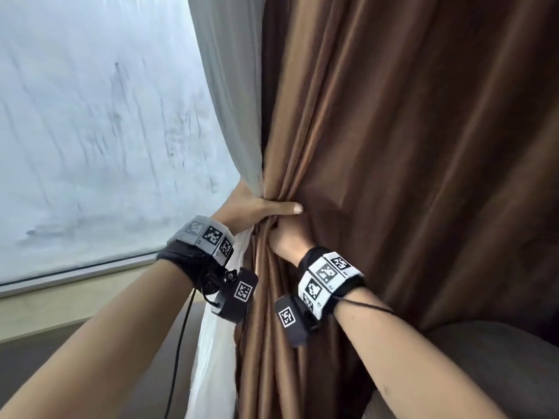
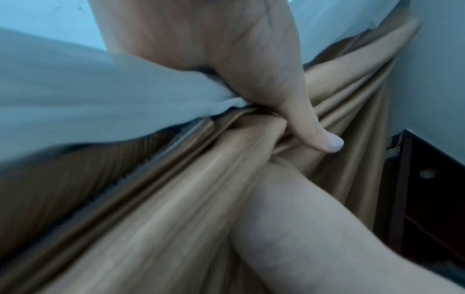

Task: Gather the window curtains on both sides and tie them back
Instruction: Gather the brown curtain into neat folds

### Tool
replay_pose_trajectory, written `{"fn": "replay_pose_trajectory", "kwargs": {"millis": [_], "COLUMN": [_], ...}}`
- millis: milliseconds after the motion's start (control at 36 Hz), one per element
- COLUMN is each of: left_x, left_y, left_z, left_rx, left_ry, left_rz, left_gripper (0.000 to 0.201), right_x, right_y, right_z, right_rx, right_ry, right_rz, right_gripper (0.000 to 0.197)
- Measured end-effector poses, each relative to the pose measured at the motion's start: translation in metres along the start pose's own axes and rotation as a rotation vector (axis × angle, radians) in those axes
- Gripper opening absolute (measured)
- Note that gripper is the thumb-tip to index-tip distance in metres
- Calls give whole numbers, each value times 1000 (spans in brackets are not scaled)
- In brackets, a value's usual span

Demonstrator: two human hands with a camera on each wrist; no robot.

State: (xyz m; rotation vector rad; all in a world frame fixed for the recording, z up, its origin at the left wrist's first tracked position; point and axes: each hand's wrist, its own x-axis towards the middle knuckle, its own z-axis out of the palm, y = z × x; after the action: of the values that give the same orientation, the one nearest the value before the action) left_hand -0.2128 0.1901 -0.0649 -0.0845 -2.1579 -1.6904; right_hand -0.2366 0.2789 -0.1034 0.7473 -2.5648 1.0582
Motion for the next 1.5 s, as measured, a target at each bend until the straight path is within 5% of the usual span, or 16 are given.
{"fn": "replay_pose_trajectory", "kwargs": {"millis": [83,167,222,306,361,444,500,556,639,805,972,1083,1222,1389,1444,1500], "left_x": [6,8,11,15,15,15,13,12,12,17,17,9,6,18,21,23], "left_y": [-4,-5,-4,-7,-9,-10,-10,-9,-8,-8,-9,-6,1,-10,-9,-6], "left_z": [1,-1,-5,-13,-17,-20,-22,-24,-24,-19,-7,-16,-17,-4,-3,-1], "left_rx": [176,277,290,264,237,210,200,190,206,193,157,-45,-56,148,209,229], "left_ry": [249,400,436,460,463,449,439,421,391,414,333,156,29,482,500,499], "left_rz": [-98,-104,-99,-97,-107,-107,-99,-92,-91,-100,-68,-66,-62,-109,-118,-137], "left_gripper": [83,64,48,39,45,51,51,51,48,46,46,42,54,53,47,49], "right_x": [2,3,4,5,11,22,29,35,36,20,9,14,15,17,15,15], "right_y": [6,19,28,47,66,88,100,111,112,52,1,1,-1,14,26,39], "right_z": [-9,-22,-27,-35,-43,-57,-61,-60,-59,-45,-8,-1,-2,-8,-14,-23], "right_rx": [172,427,622,628,511,411,414,512,585,485,94,15,-15,183,235,299], "right_ry": [-110,-275,-261,204,534,677,553,395,281,339,257,217,169,-38,-64,100], "right_rz": [26,72,121,219,324,506,579,527,477,371,105,7,-103,-176,-113,-40], "right_gripper": [28,67,67,23,20,79,120,138,120,36,12,46,45,58,61,51]}}
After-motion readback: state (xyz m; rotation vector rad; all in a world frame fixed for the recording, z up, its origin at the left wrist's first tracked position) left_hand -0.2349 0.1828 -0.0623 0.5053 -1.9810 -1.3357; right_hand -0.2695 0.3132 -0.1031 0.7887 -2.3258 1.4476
